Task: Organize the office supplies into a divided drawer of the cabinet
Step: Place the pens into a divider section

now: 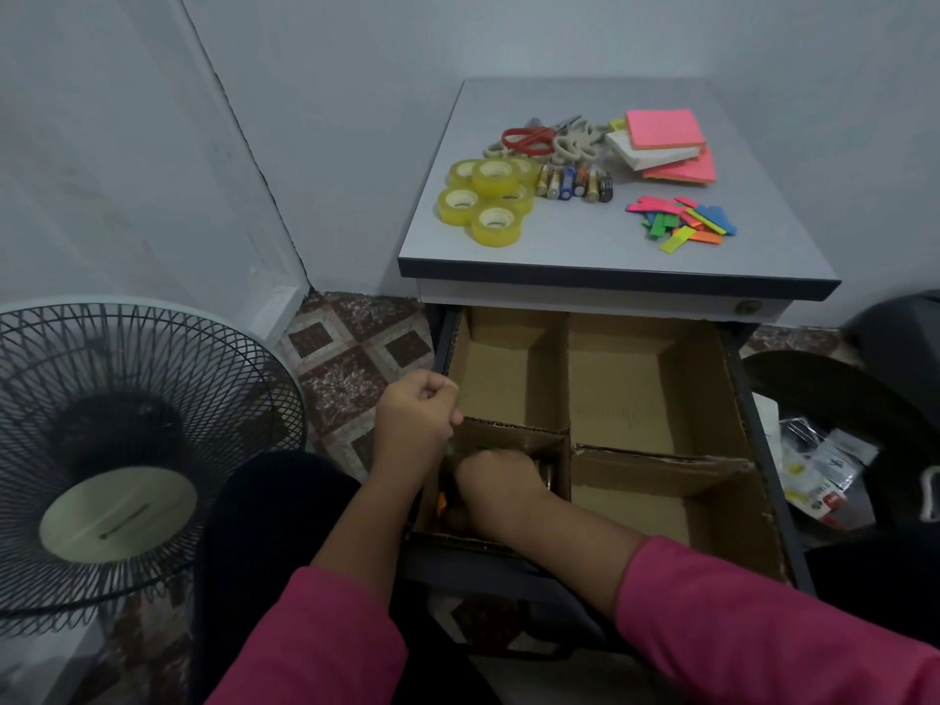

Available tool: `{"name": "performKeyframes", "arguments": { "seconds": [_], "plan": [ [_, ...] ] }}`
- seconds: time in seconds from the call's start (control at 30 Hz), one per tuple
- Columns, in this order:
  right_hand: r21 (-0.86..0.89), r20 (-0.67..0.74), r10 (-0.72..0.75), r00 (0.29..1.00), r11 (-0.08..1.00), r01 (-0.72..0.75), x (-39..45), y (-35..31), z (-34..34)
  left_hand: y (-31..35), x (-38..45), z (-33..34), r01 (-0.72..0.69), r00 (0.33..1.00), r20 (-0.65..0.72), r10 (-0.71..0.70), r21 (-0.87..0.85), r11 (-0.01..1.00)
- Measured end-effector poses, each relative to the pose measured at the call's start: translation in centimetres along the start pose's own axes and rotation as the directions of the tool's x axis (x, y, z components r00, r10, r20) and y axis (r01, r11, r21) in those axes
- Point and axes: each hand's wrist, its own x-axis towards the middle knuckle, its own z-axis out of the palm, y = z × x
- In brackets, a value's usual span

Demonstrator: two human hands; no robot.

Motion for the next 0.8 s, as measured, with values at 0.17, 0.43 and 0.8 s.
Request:
{"name": "performKeyframes", "arguments": {
  "seconds": [0.17,0.43,0.8],
  "plan": [
    [0.017,-0.034,0.052,0.998,0.999,-0.052,0.34,-0.11,0.11,0.01,-0.01,0.03,-0.012,1.000,0.004,0.012,0.002,1.000],
    [-0.054,-0.042,0.036,0.998,0.998,-0.038,0.39,-0.18,0.19,0.00,0.05,0.07,-0.011,1.000,0.000,0.011,-0.001,1.000],
    [0.054,-0.016,0.100,0.995,0.994,-0.099,0.68,-0.12,0.46,-0.14,0.15,0.09,-0.006,1.000,0.010,0.006,-0.002,1.000]
  ]
}}
